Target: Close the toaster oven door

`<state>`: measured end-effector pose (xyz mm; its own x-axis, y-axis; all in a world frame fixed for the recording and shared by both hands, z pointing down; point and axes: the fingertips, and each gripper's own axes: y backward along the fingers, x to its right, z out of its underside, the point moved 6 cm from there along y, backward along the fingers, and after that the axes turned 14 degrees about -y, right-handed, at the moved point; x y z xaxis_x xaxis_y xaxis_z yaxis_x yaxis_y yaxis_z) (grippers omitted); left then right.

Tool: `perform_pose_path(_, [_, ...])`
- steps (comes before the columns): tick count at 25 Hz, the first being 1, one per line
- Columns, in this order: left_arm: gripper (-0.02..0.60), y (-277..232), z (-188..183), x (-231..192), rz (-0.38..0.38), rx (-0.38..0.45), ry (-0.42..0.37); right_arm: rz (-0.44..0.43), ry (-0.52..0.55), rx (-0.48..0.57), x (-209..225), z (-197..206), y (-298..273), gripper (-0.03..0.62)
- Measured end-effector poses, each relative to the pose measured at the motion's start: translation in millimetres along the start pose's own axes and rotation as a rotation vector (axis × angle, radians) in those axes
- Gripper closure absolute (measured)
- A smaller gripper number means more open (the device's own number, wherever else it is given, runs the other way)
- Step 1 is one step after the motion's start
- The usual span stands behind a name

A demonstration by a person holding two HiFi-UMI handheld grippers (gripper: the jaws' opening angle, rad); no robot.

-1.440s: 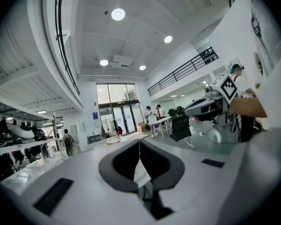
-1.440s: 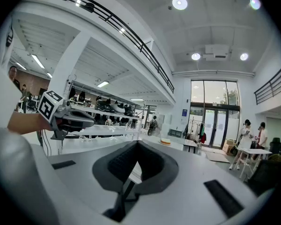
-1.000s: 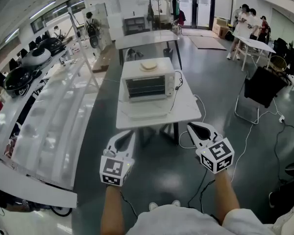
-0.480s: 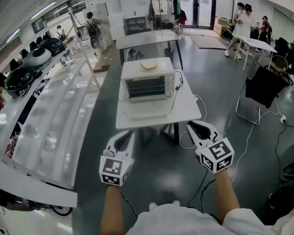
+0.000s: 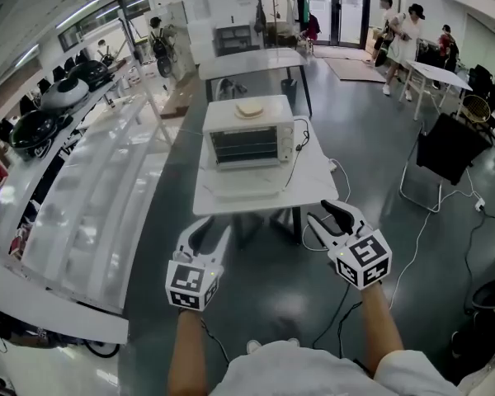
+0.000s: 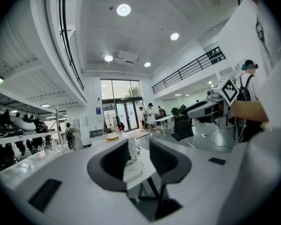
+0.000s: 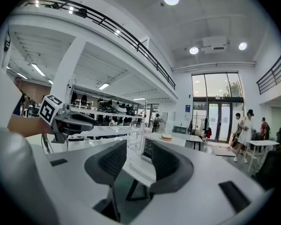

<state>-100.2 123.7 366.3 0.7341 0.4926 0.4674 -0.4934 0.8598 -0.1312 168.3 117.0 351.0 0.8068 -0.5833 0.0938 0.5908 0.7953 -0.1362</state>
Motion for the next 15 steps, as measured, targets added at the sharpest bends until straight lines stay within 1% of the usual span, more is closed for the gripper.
perform_pose_path(2, [0.449,-1.7,0.5,3.3,-0.011,-0.009,-0.003,-0.015,0.010,-0.009,3.6,2.1,-0.1,0.424])
perform_pose_path(9, [0.449,-2.7,2.5,15.4,-0.067,-0.051,0.001,-0.037,0.000,-0.006,22.4,10.4,7.0,0.422])
perform_pose_path(15, [0.449,-4.2,9.8,24.4,-0.102,-0.097,0.034,-0.064,0.008,-0.034,33.9,18.8,9.0,0.422])
